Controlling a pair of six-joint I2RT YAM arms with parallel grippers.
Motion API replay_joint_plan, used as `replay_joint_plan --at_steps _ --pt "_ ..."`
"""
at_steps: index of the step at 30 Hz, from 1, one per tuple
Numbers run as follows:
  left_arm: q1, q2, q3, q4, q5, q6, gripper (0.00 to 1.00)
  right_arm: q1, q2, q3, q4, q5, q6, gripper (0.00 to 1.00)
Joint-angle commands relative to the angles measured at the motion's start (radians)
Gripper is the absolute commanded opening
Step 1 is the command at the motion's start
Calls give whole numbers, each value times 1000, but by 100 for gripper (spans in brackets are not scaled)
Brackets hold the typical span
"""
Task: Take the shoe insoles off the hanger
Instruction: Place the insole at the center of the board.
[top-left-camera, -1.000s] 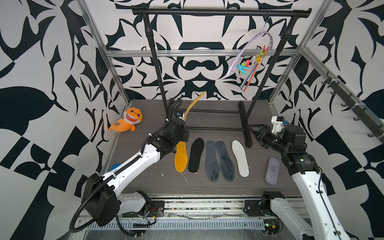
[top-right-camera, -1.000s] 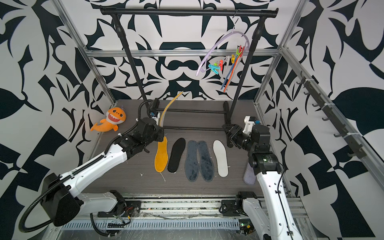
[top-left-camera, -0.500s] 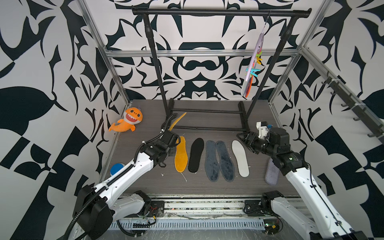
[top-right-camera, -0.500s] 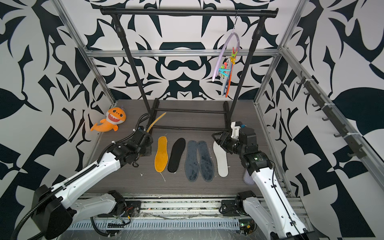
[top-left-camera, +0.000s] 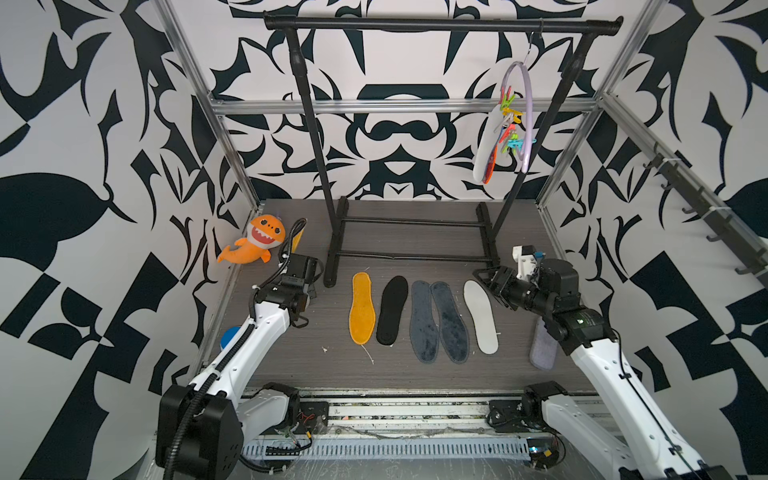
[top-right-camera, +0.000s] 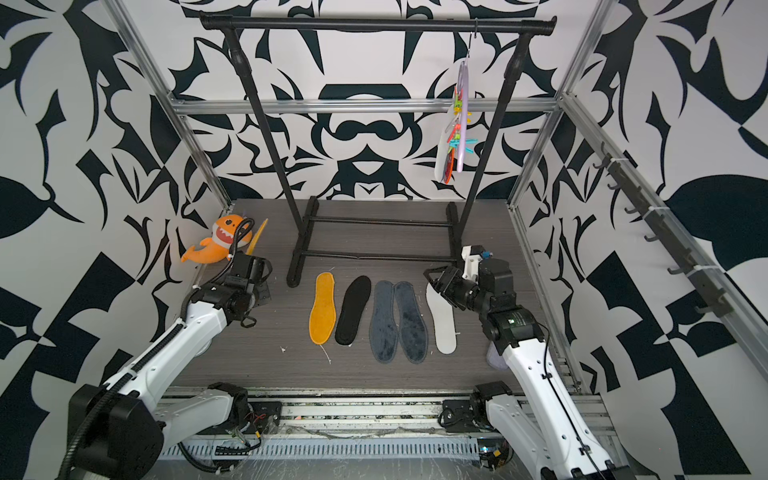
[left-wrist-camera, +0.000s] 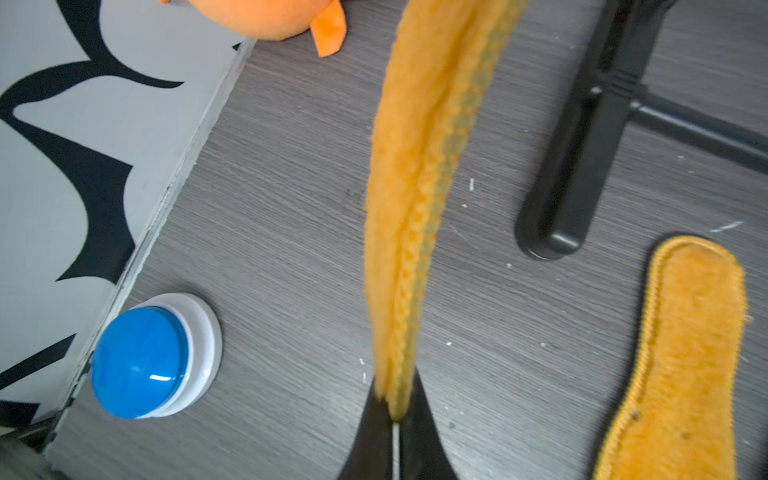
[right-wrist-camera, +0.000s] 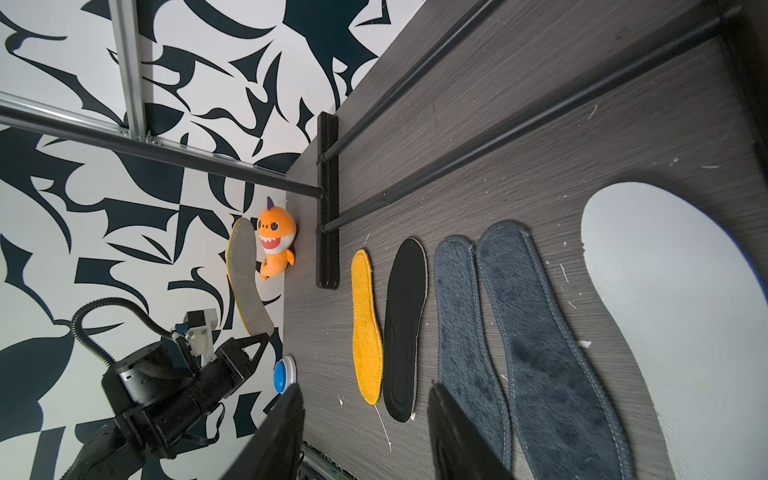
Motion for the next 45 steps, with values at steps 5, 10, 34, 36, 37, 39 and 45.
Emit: replay_joint_plan --at_steps 5,10,34,36,37,39,45 --pt "101 175 42 75 80 69 0 4 -15 -2 63 -29 -6 51" --pt "102 313 110 59 40 104 0 4 -17 -10 77 -37 4 51" --pt "102 377 89 80 116 62 59 4 -22 -27 96 -33 31 51" --pt "101 354 88 76 120 58 67 5 -24 -23 90 -30 28 51" --pt "101 337 87 75 121 55 70 5 -26 -21 86 -27 25 51" --pt "102 303 85 70 122 49 74 5 -29 -16 76 -21 18 51" --pt "101 119 52 106 164 31 80 3 -30 34 -14 45 -41 57"
